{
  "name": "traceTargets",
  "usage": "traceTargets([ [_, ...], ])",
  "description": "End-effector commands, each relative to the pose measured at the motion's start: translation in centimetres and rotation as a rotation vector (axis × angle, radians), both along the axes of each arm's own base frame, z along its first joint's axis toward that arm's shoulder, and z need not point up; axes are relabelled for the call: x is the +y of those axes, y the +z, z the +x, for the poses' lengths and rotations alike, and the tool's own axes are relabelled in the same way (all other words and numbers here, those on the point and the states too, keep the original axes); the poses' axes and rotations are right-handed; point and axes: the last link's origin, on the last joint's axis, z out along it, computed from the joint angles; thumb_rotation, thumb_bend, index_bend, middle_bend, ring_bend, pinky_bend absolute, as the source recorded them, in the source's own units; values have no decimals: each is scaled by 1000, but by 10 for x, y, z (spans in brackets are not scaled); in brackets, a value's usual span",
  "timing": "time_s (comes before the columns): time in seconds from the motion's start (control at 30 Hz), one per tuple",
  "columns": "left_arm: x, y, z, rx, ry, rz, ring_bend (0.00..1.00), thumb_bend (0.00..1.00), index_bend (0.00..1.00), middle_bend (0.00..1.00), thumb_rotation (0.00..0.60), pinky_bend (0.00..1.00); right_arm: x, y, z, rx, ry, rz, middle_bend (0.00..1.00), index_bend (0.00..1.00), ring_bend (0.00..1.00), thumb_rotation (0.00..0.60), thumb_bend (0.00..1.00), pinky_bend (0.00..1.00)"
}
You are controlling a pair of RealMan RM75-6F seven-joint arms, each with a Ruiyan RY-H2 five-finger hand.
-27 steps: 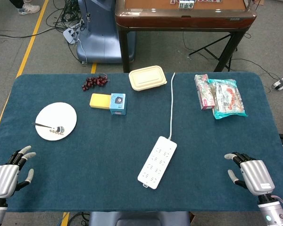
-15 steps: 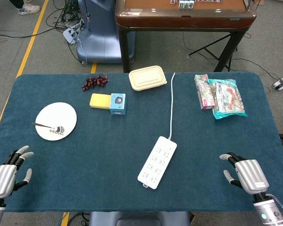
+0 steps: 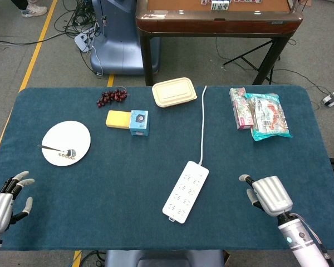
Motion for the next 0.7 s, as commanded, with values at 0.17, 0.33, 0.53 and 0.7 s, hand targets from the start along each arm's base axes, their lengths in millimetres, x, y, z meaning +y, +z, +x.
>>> traceTargets([
  [0.17,1,0,1,-13,-5,-3,177,483,349,180,600,535,-22,-25,23,26,28,30,999,333,1000,600,599,1000],
  [0.33,2,0,1,-18,-5,-9,177,483,348,180,600,535,-32,-41,31,42,31,53,1000,324,1000,600,793,1000],
  [0.53,2,0,0,-20,-2,-11,178,483,348,180,600,535,-42,-59,38,55,33,75,1000,270,1000,600,970,1000],
  [0.7,3,0,-1,-25,0,-14,178,483,348,180,600,535,-50,-73,45,58,37,95,1000,260,1000,600,1000,1000],
])
